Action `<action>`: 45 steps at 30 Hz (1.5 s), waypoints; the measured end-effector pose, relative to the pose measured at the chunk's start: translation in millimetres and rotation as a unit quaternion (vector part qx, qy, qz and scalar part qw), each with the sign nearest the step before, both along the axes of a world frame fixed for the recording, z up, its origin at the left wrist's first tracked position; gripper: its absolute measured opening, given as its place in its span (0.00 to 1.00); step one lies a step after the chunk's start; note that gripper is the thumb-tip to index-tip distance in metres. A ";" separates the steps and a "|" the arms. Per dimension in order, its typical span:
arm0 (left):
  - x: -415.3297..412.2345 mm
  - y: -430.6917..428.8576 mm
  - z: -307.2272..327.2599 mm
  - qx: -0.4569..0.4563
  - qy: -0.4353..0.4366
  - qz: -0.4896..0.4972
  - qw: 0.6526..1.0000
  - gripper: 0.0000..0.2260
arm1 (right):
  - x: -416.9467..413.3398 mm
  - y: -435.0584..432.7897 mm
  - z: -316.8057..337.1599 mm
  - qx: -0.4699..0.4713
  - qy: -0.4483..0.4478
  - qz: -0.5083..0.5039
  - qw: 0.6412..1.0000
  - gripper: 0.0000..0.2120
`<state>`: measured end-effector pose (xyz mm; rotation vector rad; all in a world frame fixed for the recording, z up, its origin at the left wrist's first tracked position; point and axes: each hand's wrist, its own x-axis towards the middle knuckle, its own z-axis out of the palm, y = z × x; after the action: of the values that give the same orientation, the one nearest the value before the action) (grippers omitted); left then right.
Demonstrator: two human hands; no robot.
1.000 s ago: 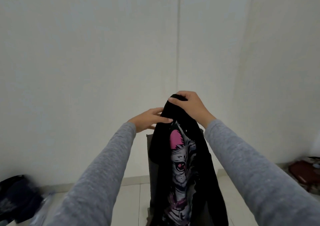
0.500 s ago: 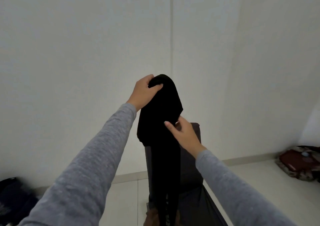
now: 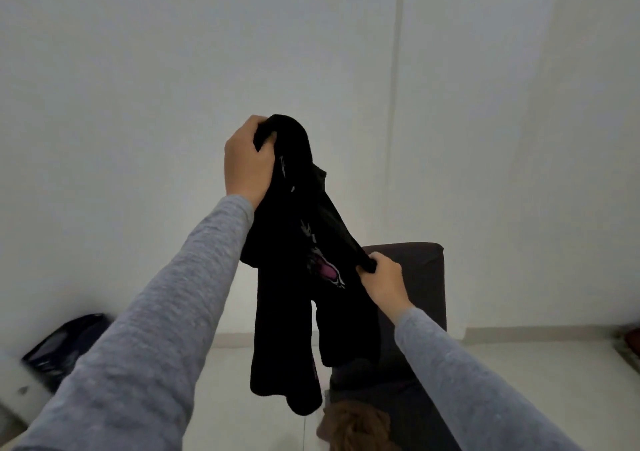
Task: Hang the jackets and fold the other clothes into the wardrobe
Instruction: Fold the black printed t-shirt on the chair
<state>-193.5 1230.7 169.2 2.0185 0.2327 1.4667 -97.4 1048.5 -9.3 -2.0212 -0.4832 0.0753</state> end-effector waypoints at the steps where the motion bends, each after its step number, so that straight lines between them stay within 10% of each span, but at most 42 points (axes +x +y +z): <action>1: -5.3 5.6 -3.3 0.003 0.009 0.033 0.999 0.07 | -1.2 -0.4 -0.7 0.031 0.010 -0.023 0.999 0.03; 7: -29.9 31.2 -47.9 -0.029 0.104 0.177 0.978 0.06 | 6.2 -15.1 12.1 0.179 -0.008 -0.155 0.972 0.06; 18: -60.9 17.2 -159.9 -0.056 0.328 0.168 0.928 0.13 | -5.5 -55.3 -3.8 0.156 -0.074 -0.187 0.967 0.07; 28: -82.0 -52.6 -147.8 -0.103 0.256 0.153 0.949 0.11 | -34.2 -136.4 12.6 0.077 -0.141 -0.154 0.975 0.09; 36: -134.3 -154.7 -126.7 0.173 0.237 0.222 0.930 0.14 | -76.2 -258.1 35.4 0.022 -0.247 -0.143 0.958 0.10; 45: -230.6 -306.8 -179.8 -0.006 0.163 0.215 0.963 0.11 | -162.1 -400.1 6.4 -0.023 -0.326 -0.099 0.940 0.10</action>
<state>-424.0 923.9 -10.6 2.2895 0.8631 1.3535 -259.6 648.3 -2.9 -2.1033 -0.6853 -0.7346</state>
